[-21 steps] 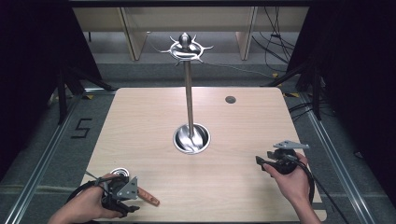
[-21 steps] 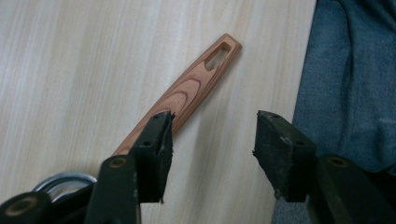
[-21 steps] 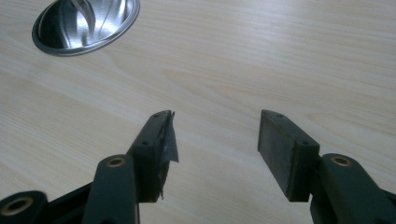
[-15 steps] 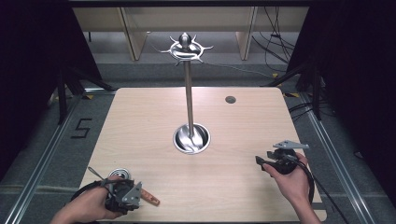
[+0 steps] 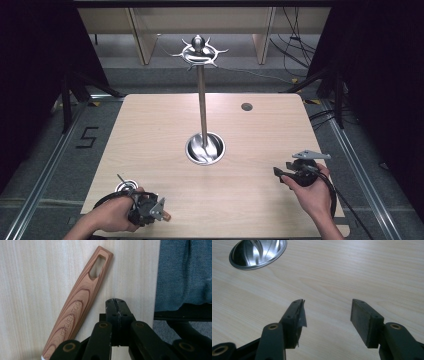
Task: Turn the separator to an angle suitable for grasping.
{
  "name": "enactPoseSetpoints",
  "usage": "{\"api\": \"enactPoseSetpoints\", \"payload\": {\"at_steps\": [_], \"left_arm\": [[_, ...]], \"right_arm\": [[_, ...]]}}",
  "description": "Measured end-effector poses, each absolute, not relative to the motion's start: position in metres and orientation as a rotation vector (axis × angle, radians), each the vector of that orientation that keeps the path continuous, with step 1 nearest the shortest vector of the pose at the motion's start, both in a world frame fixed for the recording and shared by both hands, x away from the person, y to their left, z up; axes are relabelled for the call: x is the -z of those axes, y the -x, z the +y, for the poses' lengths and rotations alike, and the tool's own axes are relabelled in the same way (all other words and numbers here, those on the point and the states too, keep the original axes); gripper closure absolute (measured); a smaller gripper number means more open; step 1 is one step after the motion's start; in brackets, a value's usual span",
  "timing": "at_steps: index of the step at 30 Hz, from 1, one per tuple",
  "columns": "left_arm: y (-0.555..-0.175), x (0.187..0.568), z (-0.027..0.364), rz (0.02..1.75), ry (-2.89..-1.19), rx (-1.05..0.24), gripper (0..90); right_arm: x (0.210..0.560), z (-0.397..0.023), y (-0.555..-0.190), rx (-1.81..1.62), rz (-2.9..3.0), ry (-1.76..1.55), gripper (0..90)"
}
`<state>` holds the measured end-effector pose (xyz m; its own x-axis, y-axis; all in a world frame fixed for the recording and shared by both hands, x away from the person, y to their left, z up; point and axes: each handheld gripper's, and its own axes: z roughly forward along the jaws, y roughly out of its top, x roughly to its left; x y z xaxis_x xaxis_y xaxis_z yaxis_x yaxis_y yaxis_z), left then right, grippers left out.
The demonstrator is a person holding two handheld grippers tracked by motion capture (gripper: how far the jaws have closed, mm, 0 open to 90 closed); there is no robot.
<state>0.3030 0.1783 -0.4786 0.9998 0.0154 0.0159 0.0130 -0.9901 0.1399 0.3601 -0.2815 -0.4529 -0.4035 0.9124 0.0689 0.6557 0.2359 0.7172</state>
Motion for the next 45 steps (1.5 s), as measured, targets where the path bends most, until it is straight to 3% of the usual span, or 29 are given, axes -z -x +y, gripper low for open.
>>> {"api": "enactPoseSetpoints", "payload": {"at_steps": [11,21,39,45], "left_arm": [[-0.315,0.481,0.172,0.046,-3.000,-0.029,89.1],[-0.337,0.476,0.166,0.154,-2.966,-0.110,89.3],[-0.399,0.476,0.155,0.477,-2.915,-0.343,89.2],[-0.412,0.478,0.162,0.689,-2.861,-0.413,89.3]], "right_arm": [[0.454,-0.280,-0.359,-0.972,2.160,-1.480,44.4],[0.454,-0.280,-0.360,-0.986,2.162,-1.500,44.3],[0.454,-0.279,-0.359,-0.992,2.156,-1.508,44.1],[0.454,-0.278,-0.359,-1.002,2.151,-1.519,44.1]]}}
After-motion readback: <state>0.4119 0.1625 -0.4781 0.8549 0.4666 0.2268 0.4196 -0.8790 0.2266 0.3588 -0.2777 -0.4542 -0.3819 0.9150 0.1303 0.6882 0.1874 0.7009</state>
